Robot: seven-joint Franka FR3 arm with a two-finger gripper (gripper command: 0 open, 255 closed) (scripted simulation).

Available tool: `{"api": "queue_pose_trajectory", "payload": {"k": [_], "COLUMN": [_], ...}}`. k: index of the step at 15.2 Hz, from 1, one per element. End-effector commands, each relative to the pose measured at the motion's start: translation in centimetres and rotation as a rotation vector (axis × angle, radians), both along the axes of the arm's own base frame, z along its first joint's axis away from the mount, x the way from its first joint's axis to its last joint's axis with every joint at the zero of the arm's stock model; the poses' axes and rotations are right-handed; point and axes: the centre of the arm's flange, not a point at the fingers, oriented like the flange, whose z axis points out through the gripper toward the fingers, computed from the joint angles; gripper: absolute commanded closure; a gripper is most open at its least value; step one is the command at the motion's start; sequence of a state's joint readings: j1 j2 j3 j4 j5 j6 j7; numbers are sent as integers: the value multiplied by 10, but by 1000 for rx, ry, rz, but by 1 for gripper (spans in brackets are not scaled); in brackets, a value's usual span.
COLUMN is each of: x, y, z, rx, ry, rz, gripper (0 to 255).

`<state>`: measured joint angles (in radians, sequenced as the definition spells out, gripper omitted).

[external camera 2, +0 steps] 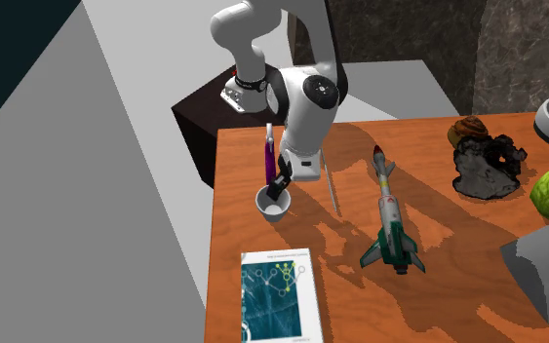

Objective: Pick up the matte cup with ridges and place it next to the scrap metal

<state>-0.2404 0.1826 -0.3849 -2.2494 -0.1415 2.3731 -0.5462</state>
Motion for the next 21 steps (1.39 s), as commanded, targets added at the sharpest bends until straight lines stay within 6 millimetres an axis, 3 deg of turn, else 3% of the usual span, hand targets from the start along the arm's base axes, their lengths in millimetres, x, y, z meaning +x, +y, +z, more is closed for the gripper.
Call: {"api": "queue_pose_trajectory", "payload": {"k": [1, 7, 8, 17, 21], "x": [0, 0, 0, 0, 0], "y": [-1, -1, -1, -1, -1], "z": [-3, -3, -3, -3, 18], "rx": [0, 0, 0, 0, 0], "ry": [0, 0, 0, 0, 0], "rz": [0, 0, 0, 0, 0], "gripper": [0, 0, 255, 255, 255]}}
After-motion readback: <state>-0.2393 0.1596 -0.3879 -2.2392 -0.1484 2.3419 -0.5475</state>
